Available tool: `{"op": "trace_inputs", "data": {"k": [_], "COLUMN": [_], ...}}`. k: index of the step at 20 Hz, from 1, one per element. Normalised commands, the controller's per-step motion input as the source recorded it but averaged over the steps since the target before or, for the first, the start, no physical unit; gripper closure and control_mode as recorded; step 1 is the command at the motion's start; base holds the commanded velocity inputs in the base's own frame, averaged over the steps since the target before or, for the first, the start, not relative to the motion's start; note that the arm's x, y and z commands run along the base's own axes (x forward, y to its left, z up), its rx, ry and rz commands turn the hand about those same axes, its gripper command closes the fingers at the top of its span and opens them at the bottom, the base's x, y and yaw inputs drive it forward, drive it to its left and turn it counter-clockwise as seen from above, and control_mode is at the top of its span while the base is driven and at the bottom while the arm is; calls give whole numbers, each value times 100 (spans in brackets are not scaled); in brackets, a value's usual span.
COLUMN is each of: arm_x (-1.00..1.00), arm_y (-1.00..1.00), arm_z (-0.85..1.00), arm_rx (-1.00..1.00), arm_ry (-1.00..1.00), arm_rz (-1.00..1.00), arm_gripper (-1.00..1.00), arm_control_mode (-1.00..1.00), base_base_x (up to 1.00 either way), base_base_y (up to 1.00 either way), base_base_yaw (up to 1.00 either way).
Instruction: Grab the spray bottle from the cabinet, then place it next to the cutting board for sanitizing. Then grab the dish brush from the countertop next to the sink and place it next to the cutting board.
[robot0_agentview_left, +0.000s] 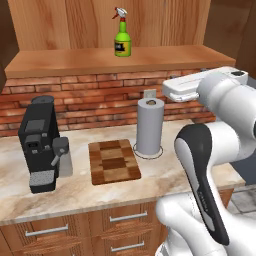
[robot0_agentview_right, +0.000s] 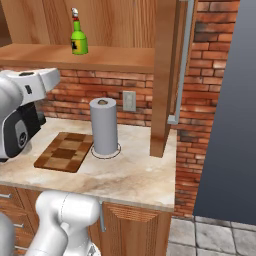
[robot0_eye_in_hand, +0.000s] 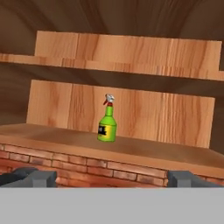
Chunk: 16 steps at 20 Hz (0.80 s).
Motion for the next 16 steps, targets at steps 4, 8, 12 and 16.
{"op": "trace_inputs", "data": {"k": [4, 8, 12, 16], "arm_x": [11, 1, 13, 27], "arm_y": [8, 7, 15, 16], "arm_z": [15, 34, 28, 21], "arm_rx": [5, 0, -2, -1], "arm_ry": [0, -14, -11, 0], "arm_rz": [9, 3, -2, -4], "arm_gripper": [-100, -100, -100, -100], "arm_control_mode": [-100, -100, -100, -100], "base_base_x": [0, 0, 0, 0], "base_base_y": [0, 0, 0, 0], "base_base_yaw": [0, 0, 0, 0]}}
